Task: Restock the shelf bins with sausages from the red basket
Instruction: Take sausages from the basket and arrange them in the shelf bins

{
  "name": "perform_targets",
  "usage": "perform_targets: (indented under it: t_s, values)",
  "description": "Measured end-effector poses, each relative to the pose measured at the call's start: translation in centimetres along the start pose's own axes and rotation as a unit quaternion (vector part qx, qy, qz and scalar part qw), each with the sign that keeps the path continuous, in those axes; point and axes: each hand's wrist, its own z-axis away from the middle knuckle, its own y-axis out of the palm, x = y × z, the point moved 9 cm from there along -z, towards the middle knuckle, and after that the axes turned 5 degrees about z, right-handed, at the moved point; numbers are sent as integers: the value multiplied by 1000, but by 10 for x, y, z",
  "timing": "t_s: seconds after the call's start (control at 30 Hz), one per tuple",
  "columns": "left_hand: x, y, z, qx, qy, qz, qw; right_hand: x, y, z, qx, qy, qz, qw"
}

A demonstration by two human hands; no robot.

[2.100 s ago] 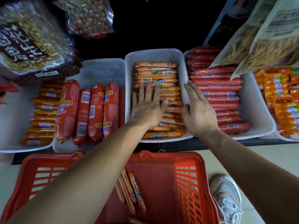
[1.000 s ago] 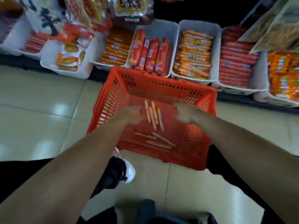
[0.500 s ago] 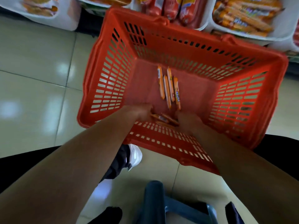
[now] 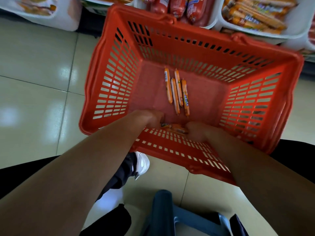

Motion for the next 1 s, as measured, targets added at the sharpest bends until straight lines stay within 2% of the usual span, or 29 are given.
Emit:
perform_targets:
  t_s: [0.13,0.2,0.3,0.4,0.5,0.6,0.73,1.0]
  values:
    - [-11,2,-4,-24,31,14,999,-14,-15,11,12,10,1,1000]
    - [-10,0,-5,-40,31,14,999,-24,-28,13,-13,30,-14,999]
    - [10,-12,-4,-67,-10,42,997,-36,-56,12,-110,68,-93,987]
    - [35,-37,1,-163,-65,139,975,-44,-82,9,-226,107,-215,944]
    - [46,-53,-1,-232,-107,210,944,-48,-97,0,-290,151,-280,902]
    - [40,-62,-12,-266,-126,231,927,-43,-101,-14,-297,160,-306,890]
    - [18,-71,-30,-284,-104,309,902,-40,-105,-20,-315,138,-297,891]
    - [8,-80,-40,-317,-82,398,857,-41,-108,-24,-319,78,-260,908]
